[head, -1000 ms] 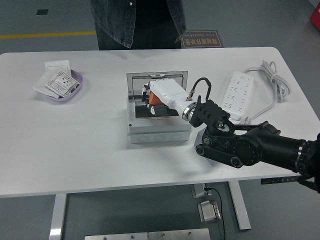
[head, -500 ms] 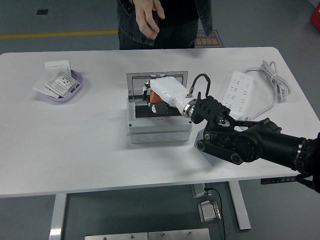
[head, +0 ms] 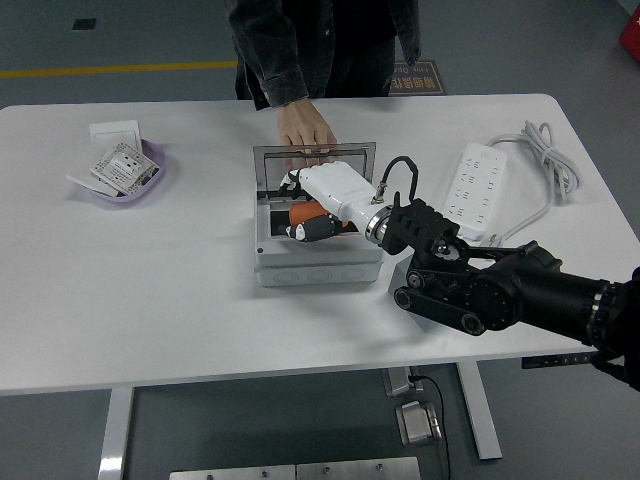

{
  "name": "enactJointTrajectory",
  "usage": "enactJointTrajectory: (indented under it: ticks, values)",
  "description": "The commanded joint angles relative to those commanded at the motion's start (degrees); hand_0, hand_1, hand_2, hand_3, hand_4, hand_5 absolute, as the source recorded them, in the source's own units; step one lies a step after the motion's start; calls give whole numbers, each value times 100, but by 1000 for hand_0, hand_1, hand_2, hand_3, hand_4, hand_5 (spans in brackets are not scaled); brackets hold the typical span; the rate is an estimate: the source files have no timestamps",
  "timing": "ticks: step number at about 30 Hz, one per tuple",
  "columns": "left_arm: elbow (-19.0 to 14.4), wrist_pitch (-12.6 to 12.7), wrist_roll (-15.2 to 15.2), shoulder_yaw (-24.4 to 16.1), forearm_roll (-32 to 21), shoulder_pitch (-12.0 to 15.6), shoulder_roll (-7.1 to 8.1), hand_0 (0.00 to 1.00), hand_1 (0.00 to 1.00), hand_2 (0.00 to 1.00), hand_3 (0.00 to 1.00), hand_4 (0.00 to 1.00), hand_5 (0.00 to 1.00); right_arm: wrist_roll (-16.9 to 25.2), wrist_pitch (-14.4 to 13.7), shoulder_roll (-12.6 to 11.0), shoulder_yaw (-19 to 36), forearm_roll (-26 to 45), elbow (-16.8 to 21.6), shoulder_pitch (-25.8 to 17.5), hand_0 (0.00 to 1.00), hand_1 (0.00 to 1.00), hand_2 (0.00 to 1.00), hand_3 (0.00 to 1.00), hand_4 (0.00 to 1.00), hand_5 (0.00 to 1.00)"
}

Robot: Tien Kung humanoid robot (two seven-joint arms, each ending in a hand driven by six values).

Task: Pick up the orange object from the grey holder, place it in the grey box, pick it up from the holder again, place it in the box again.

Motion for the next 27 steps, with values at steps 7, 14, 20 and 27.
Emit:
enactJointTrajectory:
  ticks: [7,14,20,27]
  values:
    - [0,-3,7,-37,50,-7,-14,645,704,593,584,568,140,3,-33,-11,24,-55,29,-35,661,621,602,699,998,598]
    - [0,-8,79,-299,307,43,-58,644,705,588,579,552,126,-246,44,-357,469,-300,761,-222,677,627,605,701,998,607]
    - [0,-8,108,-419,421,83,-80,644,704,586,581,549,120,-526,311,-906,1029,-439,1648,-406,686,629,603,698,998,586]
    - [0,-12,147,-513,540,93,-94,643,704,582,577,533,107,-684,522,-1216,1548,-410,2471,-221,654,599,604,703,998,650]
